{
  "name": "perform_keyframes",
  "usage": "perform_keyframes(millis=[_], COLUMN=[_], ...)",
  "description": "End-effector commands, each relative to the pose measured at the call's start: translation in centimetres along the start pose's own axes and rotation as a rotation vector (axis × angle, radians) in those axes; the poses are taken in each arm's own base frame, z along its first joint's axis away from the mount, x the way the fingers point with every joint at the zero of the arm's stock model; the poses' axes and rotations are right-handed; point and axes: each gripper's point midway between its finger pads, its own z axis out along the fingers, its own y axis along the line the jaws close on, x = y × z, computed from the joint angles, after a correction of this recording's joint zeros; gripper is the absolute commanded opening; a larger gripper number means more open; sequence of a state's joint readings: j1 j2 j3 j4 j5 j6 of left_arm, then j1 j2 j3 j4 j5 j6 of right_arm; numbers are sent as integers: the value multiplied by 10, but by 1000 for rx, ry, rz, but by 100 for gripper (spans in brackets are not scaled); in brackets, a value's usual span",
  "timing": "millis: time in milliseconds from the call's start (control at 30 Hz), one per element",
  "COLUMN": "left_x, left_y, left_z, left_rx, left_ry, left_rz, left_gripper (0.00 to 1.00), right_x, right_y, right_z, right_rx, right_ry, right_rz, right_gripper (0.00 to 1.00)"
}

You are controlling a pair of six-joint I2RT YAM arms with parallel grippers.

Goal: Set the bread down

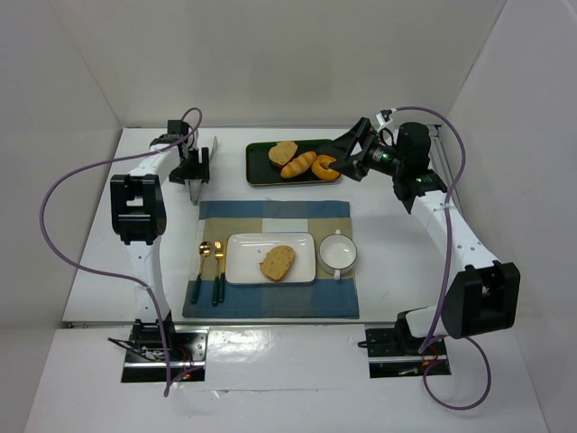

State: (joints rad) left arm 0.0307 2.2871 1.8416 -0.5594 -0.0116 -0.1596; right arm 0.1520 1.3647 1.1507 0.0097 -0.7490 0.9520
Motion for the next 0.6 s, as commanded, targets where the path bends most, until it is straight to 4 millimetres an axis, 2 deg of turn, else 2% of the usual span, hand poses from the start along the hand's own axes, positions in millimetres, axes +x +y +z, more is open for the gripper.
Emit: perform_keyframes(millis=[0, 233, 333, 500, 533, 567], left_x=[85, 86, 69, 35, 14, 7], left_y=[-10, -9, -7, -4, -5, -11], left_z=[37, 34, 17, -27, -50, -62], left_rx=[56, 45, 24, -5, -5, 4], left_ry=[273, 273, 208, 97, 23, -7], left_rz=[-33, -50, -53, -70, -79, -69], left_gripper=[90, 88, 88, 88, 88, 88], right_x=[-5, -5, -5, -5, -4, -4], right_y=[13, 16, 16, 16, 14, 14], right_z=[-5, -5, -5, -5, -5, -5], right_rx=[-56, -66, -66, -66, -61, -61], right_ry=[-26, -22, -22, -22, -18, -19], right_rz=[-42, -48, -48, -48, -42, -53], right_gripper=[100, 100, 100, 100, 100, 100])
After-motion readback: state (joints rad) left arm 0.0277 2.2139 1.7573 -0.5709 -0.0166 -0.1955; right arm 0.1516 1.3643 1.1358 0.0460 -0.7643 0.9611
